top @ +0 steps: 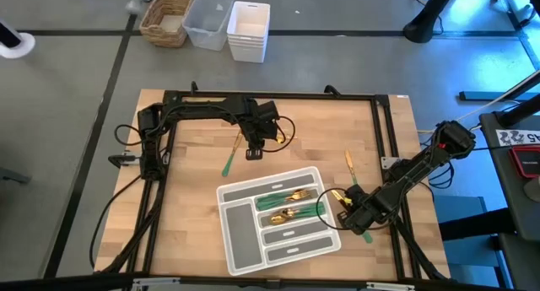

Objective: Sort silverware
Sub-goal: Put the green knife into the white silverware tray

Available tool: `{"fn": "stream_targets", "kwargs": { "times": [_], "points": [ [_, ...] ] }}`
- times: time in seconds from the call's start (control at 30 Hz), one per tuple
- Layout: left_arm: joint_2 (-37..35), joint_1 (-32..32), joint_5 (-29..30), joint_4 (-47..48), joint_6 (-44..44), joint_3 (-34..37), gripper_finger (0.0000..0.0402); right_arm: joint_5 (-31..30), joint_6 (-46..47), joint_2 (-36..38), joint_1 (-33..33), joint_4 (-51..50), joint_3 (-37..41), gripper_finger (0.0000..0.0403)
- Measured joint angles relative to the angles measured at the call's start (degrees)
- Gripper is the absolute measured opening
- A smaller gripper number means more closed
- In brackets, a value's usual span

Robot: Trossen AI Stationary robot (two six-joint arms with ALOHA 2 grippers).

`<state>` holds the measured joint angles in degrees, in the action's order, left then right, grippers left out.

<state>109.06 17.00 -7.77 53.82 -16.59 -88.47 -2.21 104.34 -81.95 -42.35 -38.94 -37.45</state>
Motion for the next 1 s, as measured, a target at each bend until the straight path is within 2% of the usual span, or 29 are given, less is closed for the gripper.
{"fn": "stream_targets", "kwargs": {
  "times": [0.37,0.7,1.0],
  "points": [
    [0.0,-1.82,-0.02,-0.19,-0.12,0.0,0.0005,2.3,-0.03,1.44,0.02,-0.2,0.0,0.0001],
    [0.0,-3.69,-0.02,-1.46,0.23,0.0,0.0005,1.25,-0.05,3.39,0.0,-0.57,0.0,0.0001],
    [0.13,-6.87,-1.41,-6.6,3.1,0.02,0.0005,-0.21,-0.05,3.45,0.0,0.0,-0.04,0.0001]
  ]
}}
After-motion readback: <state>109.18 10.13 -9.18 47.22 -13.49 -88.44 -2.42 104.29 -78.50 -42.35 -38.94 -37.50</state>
